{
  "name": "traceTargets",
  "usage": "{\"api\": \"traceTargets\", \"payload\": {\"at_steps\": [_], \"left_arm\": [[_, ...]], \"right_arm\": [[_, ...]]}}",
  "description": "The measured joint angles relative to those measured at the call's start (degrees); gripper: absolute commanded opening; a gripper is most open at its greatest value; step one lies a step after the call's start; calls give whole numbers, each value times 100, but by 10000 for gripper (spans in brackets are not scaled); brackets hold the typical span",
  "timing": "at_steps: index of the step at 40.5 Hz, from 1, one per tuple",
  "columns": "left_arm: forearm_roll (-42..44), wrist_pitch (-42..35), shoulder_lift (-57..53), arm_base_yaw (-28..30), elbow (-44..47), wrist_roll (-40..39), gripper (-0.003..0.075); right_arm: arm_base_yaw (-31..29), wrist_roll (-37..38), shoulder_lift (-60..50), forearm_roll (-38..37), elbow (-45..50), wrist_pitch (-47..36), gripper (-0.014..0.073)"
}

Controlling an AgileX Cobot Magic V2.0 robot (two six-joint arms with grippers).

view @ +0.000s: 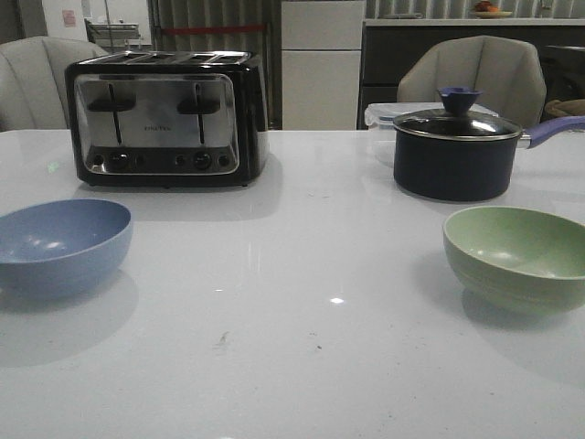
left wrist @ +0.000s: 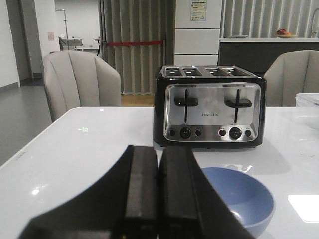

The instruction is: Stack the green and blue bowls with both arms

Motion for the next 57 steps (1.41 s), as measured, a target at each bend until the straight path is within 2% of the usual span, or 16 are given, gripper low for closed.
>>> {"api": "traceTargets", "payload": {"at_steps": [21, 31, 39, 47, 57], "left_arm": [[0, 0, 0, 0, 0, 0, 93], [0, -6, 0, 0, 0, 0, 93], [0, -383, 0, 0, -23, 0, 93], [-12, -246, 0, -8, -704, 0, 93], [-12, 1040, 747, -8, -2415, 0, 93]], "right_arm": [[0, 0, 0, 0, 0, 0, 57], [0, 0, 0, 0, 0, -462, 57], [0, 0, 0, 0, -19, -698, 57], [0, 0, 0, 0, -867, 171, 57], [0, 0, 731, 0, -2455, 1434, 57]]}}
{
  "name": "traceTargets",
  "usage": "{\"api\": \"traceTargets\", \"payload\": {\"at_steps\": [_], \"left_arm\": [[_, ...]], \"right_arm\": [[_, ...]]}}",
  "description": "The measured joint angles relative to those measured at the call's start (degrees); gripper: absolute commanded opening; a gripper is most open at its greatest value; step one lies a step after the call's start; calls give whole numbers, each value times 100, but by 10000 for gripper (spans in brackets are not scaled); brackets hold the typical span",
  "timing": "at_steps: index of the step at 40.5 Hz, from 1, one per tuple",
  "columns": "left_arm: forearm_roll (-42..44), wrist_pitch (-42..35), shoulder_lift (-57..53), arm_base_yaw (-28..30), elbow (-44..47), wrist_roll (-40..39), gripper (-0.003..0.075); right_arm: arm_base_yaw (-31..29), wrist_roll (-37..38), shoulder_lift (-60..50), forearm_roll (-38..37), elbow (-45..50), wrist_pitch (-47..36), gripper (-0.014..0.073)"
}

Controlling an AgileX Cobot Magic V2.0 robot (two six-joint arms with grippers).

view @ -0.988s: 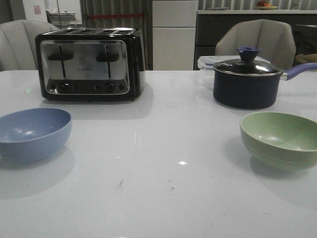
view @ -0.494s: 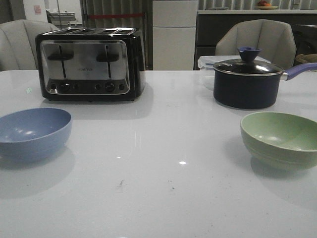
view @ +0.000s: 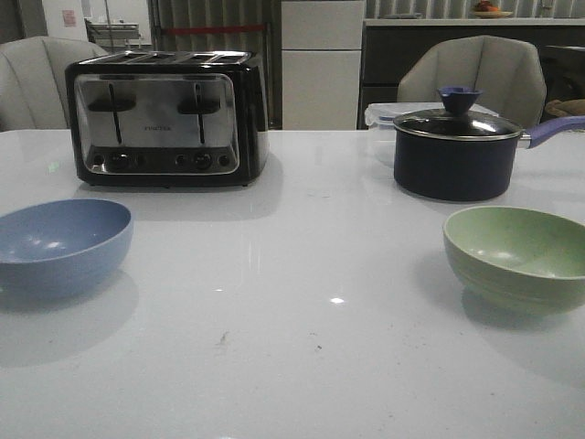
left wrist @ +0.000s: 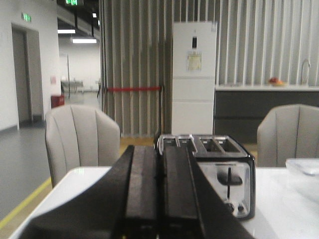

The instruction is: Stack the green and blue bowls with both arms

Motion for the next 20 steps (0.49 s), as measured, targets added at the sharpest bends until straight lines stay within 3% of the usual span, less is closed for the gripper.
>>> {"api": "traceTargets", "payload": {"at_steps": [9, 20], "left_arm": [[0, 1404, 1174, 0, -1097, 0, 93], [0, 2243, 2350, 0, -1156, 0, 93]], "right_arm": [[0, 0, 1247, 0, -982, 1262, 57], [0, 0, 2552, 0, -1098, 2067, 57]]}}
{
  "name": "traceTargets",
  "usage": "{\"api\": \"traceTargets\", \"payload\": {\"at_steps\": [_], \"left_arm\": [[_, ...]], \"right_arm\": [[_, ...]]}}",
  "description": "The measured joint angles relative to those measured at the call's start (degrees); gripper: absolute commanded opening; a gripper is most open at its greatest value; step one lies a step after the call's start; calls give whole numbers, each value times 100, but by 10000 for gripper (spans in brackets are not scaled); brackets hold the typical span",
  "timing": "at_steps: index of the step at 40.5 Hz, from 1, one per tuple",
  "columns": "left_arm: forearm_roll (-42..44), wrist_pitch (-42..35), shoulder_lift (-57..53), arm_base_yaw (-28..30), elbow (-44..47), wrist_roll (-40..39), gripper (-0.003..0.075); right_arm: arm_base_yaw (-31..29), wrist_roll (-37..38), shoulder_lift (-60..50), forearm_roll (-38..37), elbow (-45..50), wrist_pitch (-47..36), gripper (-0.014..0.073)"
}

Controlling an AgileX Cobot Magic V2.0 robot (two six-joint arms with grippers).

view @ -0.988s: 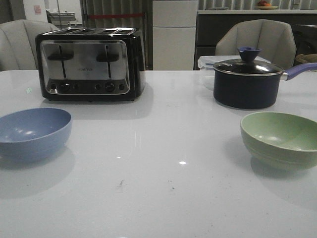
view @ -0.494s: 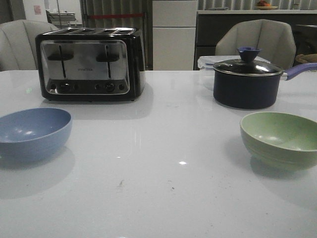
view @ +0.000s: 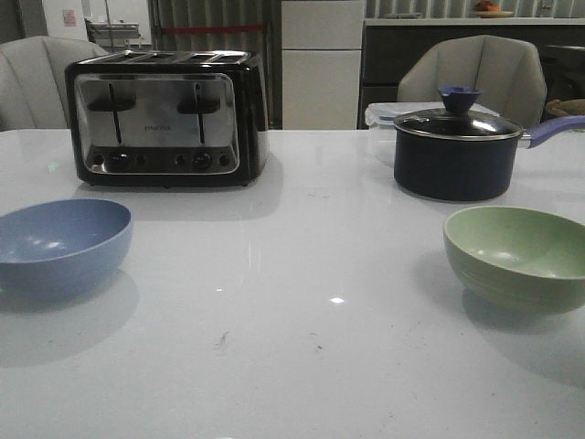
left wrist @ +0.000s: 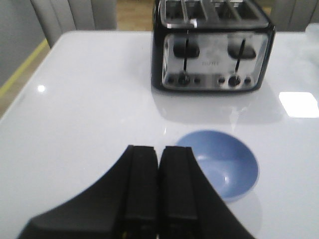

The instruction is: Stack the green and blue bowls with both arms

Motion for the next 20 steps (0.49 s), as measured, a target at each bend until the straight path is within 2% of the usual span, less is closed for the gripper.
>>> {"api": "traceTargets", "payload": {"at_steps": [8, 11, 13, 16, 20], "left_arm": [[0, 208, 673, 0, 98, 0, 93], [0, 216, 885, 0, 107, 0, 102], [0, 216, 1016, 0, 107, 0, 130], [0, 204, 1177, 0, 107, 0, 216], [0, 184, 1351, 0, 107, 0, 386]], "right_arm": [[0, 0, 773, 0, 0, 116, 59], [0, 0, 1002, 0, 0, 116, 92], [0, 0, 1156, 0, 0, 116, 144], [0, 0, 1392, 0, 0, 116, 290], [0, 0, 1730, 0, 0, 93, 482]]}}
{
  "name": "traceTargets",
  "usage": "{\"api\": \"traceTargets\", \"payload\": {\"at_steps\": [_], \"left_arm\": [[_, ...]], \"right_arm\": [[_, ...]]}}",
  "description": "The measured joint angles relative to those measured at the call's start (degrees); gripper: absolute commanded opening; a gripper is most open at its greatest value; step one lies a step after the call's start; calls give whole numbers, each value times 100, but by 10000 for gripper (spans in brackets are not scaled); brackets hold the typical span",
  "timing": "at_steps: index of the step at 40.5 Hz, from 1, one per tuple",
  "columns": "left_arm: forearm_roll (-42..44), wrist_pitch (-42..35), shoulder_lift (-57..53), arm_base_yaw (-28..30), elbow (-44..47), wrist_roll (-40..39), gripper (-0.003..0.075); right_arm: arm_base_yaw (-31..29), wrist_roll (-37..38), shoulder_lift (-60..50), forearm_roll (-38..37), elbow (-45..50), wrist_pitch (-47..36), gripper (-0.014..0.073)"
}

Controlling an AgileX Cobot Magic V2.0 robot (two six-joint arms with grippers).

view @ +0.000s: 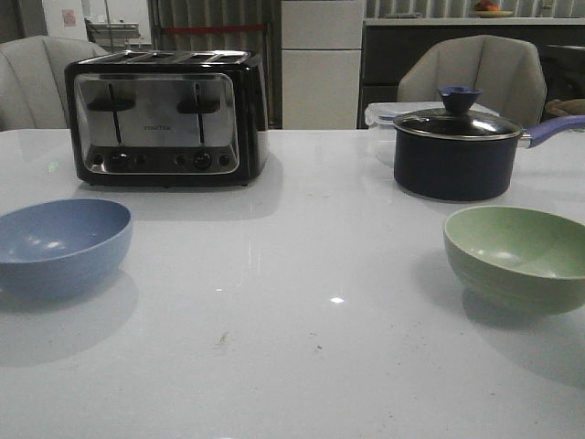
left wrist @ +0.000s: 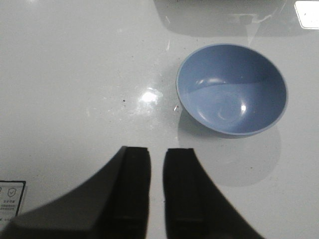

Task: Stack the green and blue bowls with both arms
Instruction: 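Grasp the green bowl rim with the right gripper and lift it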

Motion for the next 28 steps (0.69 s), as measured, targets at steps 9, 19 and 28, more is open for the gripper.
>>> {"api": "traceTargets", "payload": {"at_steps": [9, 19, 28], "left_arm": [[10, -87, 137, 0, 0, 52, 475], [10, -121, 149, 0, 0, 52, 475], [10, -121, 149, 0, 0, 52, 475]], "right_arm": [[0, 0, 1037, 348, -304, -341, 559], [0, 0, 2419, 576, -1240, -89, 559], [0, 0, 3705, 597, -2087, 223, 517]]}}
